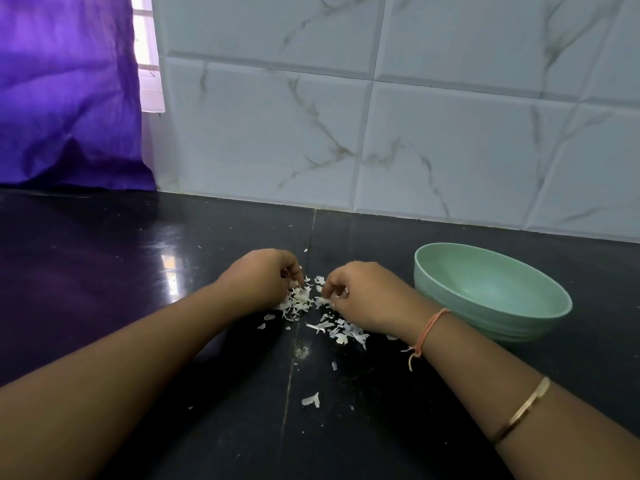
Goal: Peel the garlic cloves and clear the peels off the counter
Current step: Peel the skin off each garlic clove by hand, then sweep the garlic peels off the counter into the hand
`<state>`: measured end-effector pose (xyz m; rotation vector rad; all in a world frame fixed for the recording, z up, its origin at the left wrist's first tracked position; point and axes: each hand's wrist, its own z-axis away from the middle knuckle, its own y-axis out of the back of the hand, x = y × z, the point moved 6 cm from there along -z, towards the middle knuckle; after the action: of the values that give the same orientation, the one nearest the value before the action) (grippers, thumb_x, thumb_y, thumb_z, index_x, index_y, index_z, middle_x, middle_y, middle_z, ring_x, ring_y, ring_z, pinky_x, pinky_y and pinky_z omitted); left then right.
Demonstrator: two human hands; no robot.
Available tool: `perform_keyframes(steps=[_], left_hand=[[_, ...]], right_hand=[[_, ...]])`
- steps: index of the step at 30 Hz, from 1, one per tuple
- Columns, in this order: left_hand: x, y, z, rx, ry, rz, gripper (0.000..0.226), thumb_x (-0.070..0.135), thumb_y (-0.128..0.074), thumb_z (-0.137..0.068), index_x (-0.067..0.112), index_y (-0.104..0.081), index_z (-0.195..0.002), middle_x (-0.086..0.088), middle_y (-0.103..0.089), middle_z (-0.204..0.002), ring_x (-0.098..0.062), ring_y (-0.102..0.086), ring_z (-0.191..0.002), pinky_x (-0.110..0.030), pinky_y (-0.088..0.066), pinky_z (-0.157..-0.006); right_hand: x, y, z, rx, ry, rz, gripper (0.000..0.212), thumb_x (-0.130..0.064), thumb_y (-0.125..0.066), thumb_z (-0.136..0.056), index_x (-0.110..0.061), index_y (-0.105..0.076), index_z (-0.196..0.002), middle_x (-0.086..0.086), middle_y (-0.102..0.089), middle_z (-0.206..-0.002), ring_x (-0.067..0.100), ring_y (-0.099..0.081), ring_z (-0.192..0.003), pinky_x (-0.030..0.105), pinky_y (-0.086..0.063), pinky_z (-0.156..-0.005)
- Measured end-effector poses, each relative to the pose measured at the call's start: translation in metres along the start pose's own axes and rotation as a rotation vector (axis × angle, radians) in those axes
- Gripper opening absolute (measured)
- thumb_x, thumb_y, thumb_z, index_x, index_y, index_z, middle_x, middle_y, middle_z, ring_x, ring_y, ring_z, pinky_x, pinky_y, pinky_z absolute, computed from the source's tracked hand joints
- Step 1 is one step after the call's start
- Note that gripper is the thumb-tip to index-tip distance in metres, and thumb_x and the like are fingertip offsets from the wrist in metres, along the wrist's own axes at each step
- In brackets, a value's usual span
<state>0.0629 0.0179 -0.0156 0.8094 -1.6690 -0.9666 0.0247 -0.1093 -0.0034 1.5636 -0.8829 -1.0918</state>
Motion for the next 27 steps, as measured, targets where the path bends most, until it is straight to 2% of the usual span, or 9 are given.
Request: perform_keyframes(steps=[4,9,11,15,18,20,22,25,27], left_hand=[[0.001,0.003,-0.001,0.058,-0.004,0.028,0.015,0.016,-0.054,-0.089,0.029,-0.055,-0.082,0.015,-0.052,-0.074,-0.009,-0.051,-0.075,-0.023,-0.037,-0.066],[0.005,0.014,0.001,0.134,-0.039,0.113,0.014,0.021,-0.056,-0.090,0.030,-0.057,-0.080,0.018,-0.051,-0.073,-0.001,-0.047,-0.067,-0.017,-0.034,-0.056],[0.007,0.015,0.002,0.093,-0.055,0.137,0.016,0.021,-0.060,-0.088,0.032,-0.059,-0.077,0.018,-0.055,-0.073,0.001,-0.050,-0.067,-0.014,-0.037,-0.059],[0.008,0.015,0.004,0.009,-0.070,0.199,0.020,0.016,-0.070,-0.080,0.034,-0.064,-0.078,0.014,-0.062,-0.069,0.001,-0.057,-0.065,-0.016,-0.043,-0.064],[0.008,0.013,0.004,-0.027,-0.068,0.270,0.024,0.007,-0.068,-0.080,0.027,-0.066,-0.094,0.013,-0.065,-0.073,0.005,-0.058,-0.063,-0.016,-0.047,-0.069],[0.009,0.015,0.003,-0.010,-0.062,0.273,0.026,0.006,-0.067,-0.080,0.025,-0.066,-0.098,0.013,-0.065,-0.080,0.002,-0.060,-0.069,-0.018,-0.048,-0.073],[0.008,0.021,0.003,0.015,-0.055,0.247,0.022,0.015,-0.071,-0.079,0.026,-0.066,-0.097,0.011,-0.066,-0.087,-0.004,-0.062,-0.077,-0.023,-0.049,-0.079],[0.007,0.026,0.005,-0.037,-0.018,0.159,0.030,0.034,-0.077,-0.072,0.029,-0.064,-0.098,0.014,-0.061,-0.088,-0.006,-0.060,-0.084,-0.023,-0.044,-0.079],[0.003,0.022,0.007,-0.132,0.024,0.089,0.042,0.041,-0.079,-0.066,0.030,-0.062,-0.103,0.014,-0.057,-0.088,-0.009,-0.057,-0.088,-0.023,-0.040,-0.079]], right_hand=[[-0.005,0.004,0.000,0.060,0.037,-0.117,0.030,-0.006,-0.050,-0.088,-0.020,-0.068,-0.107,0.001,-0.066,-0.110,0.016,-0.060,-0.093,0.017,-0.036,-0.068],[0.006,0.022,-0.002,0.185,-0.029,-0.166,0.037,0.000,-0.046,-0.087,-0.021,-0.068,-0.108,-0.001,-0.064,-0.111,0.002,-0.044,-0.061,0.015,-0.031,-0.051],[0.012,0.021,-0.002,0.147,-0.068,-0.105,0.033,-0.005,-0.047,-0.088,-0.021,-0.068,-0.108,0.002,-0.064,-0.111,0.007,-0.047,-0.065,0.017,-0.035,-0.058],[0.011,0.006,0.001,-0.011,-0.070,-0.032,0.024,-0.015,-0.049,-0.092,-0.022,-0.069,-0.105,0.000,-0.066,-0.111,0.016,-0.060,-0.096,0.021,-0.041,-0.077],[0.001,0.011,0.002,-0.004,-0.002,-0.111,0.032,-0.008,-0.046,-0.092,-0.024,-0.070,-0.104,-0.004,-0.062,-0.088,0.001,-0.050,-0.058,0.006,-0.033,-0.048],[0.001,0.024,0.003,0.078,-0.007,-0.143,0.034,-0.005,-0.045,-0.091,-0.024,-0.071,-0.104,-0.010,-0.055,-0.075,-0.002,-0.044,-0.046,0.004,-0.031,-0.042],[0.003,0.032,0.004,0.100,-0.017,-0.103,0.033,-0.005,-0.047,-0.090,-0.023,-0.070,-0.106,-0.012,-0.058,-0.077,-0.002,-0.051,-0.056,0.004,-0.032,-0.046],[0.006,0.028,0.008,-0.029,-0.065,0.019,0.032,-0.010,-0.054,-0.089,-0.023,-0.063,-0.117,-0.002,-0.063,-0.113,0.015,-0.058,-0.100,0.016,-0.037,-0.072],[0.006,0.016,0.014,-0.166,-0.089,0.118,0.040,-0.009,-0.052,-0.090,-0.023,-0.056,-0.127,0.003,-0.057,-0.129,0.020,-0.054,-0.115,0.021,-0.040,-0.084]])
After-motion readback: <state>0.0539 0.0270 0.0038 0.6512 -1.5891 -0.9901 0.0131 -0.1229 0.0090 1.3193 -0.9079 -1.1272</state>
